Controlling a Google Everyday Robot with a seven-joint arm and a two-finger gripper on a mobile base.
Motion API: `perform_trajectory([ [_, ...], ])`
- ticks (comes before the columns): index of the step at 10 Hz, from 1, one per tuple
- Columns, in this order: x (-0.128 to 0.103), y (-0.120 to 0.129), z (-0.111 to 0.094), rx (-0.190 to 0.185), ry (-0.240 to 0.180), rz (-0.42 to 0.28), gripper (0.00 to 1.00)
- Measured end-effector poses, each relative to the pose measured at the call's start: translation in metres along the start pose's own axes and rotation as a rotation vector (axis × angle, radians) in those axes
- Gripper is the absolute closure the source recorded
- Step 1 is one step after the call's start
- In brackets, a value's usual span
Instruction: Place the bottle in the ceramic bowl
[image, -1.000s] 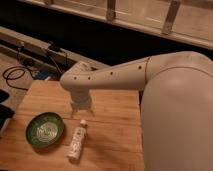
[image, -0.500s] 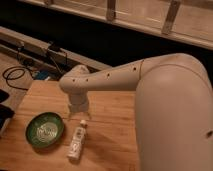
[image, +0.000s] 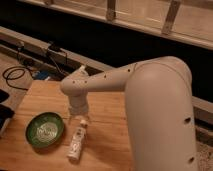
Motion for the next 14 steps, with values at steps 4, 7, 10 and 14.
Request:
perform_trajectory([
  [4,0.003,0.015,0.036,-0.022,0.091,-0.012,0.35],
  [7,0.001,0.020,0.062,-0.028,0.150,-0.012,0.35],
  [10,0.003,0.019,0.071,-0.020,0.177,-0.014,0.45],
  [14,0.004,0.012,0.058,-0.012,0.146,-0.007,0.87],
])
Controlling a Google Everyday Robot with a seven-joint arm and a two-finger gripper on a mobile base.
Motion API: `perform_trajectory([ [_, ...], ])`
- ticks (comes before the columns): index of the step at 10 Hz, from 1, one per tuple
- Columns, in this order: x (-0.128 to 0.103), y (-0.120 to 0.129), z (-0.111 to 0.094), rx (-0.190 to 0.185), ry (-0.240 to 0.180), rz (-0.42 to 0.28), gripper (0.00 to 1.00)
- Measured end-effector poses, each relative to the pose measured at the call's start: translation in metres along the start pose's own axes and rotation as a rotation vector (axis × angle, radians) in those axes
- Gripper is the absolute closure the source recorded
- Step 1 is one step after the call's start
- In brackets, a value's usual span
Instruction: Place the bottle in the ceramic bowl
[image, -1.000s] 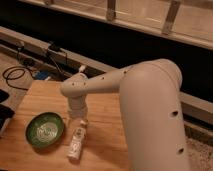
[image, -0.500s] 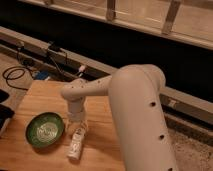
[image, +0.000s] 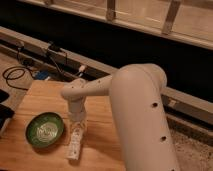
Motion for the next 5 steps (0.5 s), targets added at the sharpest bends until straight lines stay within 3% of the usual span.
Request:
perform_trajectory([
  [2,0.001,-0.004,-0.009,-0.005,-0.025,0.009,0.99],
  [5,0.000,-0.010,-0.039,-0.003,-0.093,0.016,1.00],
])
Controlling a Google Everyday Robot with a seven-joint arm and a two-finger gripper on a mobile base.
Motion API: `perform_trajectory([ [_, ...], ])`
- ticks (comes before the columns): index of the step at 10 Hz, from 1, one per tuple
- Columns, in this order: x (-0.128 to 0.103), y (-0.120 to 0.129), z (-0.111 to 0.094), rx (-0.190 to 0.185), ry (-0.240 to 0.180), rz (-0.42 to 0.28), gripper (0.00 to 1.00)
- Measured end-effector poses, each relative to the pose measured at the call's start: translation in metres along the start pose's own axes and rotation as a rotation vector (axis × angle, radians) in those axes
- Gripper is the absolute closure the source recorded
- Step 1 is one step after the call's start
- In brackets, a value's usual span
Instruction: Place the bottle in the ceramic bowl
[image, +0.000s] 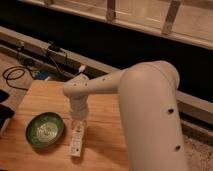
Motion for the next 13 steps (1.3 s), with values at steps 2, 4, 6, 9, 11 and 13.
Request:
perform_trajectory([
  [2,-0.004,0.006,-0.042,0.015,-0.071,-0.023,1.00],
  [4,-0.010,0.023,-0.080,0.029,-0.139,-0.074,1.00],
  [6,-0.020,0.054,-0.102,0.038,-0.185,-0.148,1.00],
  [9,-0.035,0.097,-0.106,0.045,-0.208,-0.248,1.00],
  [11,-0.036,0.129,-0.104,0.037,-0.212,-0.321,1.00],
  [13,-0.034,0.160,-0.100,0.007,-0.211,-0.388,1.00],
])
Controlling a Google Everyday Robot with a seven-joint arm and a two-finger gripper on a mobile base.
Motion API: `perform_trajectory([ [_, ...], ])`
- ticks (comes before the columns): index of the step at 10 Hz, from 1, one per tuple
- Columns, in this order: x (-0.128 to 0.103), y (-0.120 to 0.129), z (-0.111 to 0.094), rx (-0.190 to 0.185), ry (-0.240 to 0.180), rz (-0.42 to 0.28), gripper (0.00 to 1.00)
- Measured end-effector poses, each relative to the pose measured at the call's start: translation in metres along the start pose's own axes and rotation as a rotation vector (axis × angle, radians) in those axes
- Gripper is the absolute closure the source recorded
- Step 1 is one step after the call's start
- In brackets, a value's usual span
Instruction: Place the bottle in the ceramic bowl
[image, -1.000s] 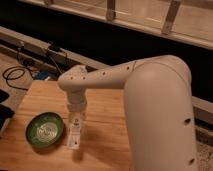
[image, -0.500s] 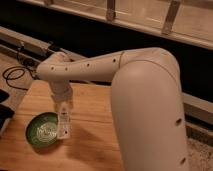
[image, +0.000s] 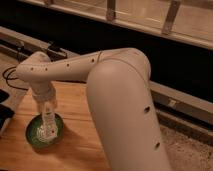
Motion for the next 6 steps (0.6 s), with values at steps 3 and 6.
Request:
perform_trajectory([
  [3,-0.003,0.030,0.006,-0.089,-0.022,-0.048,0.95],
  [6,-0.003,0.030,0.006,-0.090,-0.022,-0.048,0.68],
])
